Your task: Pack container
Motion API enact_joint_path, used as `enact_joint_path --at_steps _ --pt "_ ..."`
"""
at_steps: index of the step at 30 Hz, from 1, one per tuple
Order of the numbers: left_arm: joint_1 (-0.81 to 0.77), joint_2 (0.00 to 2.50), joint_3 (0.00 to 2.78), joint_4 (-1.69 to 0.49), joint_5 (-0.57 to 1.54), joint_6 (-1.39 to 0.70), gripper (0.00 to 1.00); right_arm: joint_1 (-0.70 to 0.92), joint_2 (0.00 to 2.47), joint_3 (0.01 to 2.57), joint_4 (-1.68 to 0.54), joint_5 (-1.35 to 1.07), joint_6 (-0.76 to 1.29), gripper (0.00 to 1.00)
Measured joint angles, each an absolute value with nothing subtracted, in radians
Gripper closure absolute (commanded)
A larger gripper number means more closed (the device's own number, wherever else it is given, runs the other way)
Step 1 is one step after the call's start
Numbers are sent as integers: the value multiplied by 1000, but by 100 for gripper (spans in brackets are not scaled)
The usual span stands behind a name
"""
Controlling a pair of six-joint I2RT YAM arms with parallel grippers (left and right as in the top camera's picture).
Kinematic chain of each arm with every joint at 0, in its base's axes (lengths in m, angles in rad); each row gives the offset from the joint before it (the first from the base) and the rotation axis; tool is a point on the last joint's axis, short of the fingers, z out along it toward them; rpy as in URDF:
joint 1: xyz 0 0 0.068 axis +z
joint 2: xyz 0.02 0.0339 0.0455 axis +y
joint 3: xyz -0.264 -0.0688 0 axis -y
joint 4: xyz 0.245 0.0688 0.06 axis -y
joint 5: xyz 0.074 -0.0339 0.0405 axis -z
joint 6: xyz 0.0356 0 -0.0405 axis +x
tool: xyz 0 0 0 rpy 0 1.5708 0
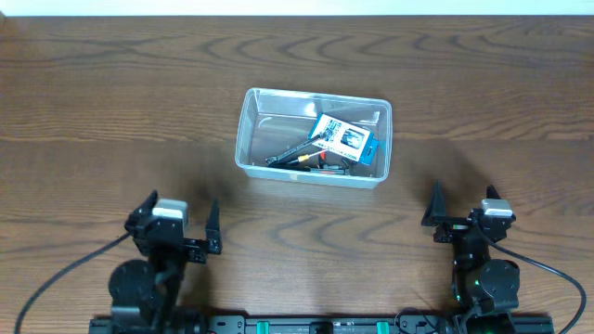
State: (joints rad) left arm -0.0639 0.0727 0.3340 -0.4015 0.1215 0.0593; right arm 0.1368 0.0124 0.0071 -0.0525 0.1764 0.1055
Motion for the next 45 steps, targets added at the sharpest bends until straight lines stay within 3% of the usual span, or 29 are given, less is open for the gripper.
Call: enact_joint_path --at_steps 13,25,45 --pt "-64 10 25 92 -24 -45 2 137 12 7 -52 176 107 1" --pt "-64 10 15 -19 1 -52 2 137 12 7 -52 177 107 1" --pt "-64 10 20 -27 83 49 2 137 12 7 -52 177 107 1"
